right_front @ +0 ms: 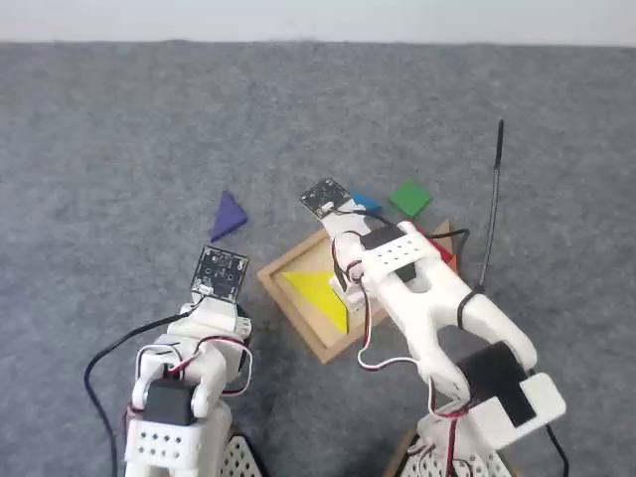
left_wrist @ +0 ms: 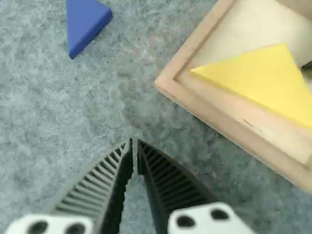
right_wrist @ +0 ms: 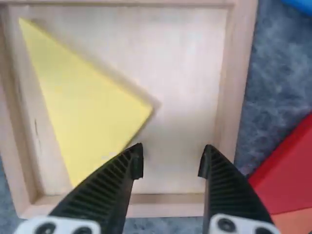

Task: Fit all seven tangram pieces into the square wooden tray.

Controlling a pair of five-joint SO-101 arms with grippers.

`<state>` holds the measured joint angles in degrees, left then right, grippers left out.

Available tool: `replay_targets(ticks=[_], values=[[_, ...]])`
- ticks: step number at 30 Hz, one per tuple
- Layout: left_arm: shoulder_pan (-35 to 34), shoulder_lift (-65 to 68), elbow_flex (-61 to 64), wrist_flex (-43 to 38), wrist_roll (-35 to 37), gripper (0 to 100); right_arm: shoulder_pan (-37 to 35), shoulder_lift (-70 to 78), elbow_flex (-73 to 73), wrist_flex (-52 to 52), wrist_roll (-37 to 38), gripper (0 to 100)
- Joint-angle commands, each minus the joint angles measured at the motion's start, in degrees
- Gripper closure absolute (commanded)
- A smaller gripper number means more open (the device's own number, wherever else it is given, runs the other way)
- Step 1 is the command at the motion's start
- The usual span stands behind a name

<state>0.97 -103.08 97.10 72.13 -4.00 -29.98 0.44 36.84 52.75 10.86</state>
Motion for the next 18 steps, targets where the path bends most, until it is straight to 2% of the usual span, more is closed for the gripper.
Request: replay_targets(ticks=[1,6,12,15,18], values=[[0.00,-0.97,-0.57,0.09,-0.09,98,-1.63,-4.88,0.09,0.31,-0.70,79.0],[0.00,-0.97,-0.57,0.09,-0.09,98,-7.78,-5.67,0.97,0.40,-0.26,79.0],[0.00,-0.97,-0.57,0.09,-0.09,98,-11.12,-6.11,1.14,0.75,1.05,79.0],[0.00,-0.97,-0.57,0.09,-0.09,98,-10.77,-6.29,0.70,1.80,1.14,79.0],[0.00,-0.97,-0.57,0.09,-0.09,98,-7.16,-7.87,0.97,1.98,1.05,79.0]])
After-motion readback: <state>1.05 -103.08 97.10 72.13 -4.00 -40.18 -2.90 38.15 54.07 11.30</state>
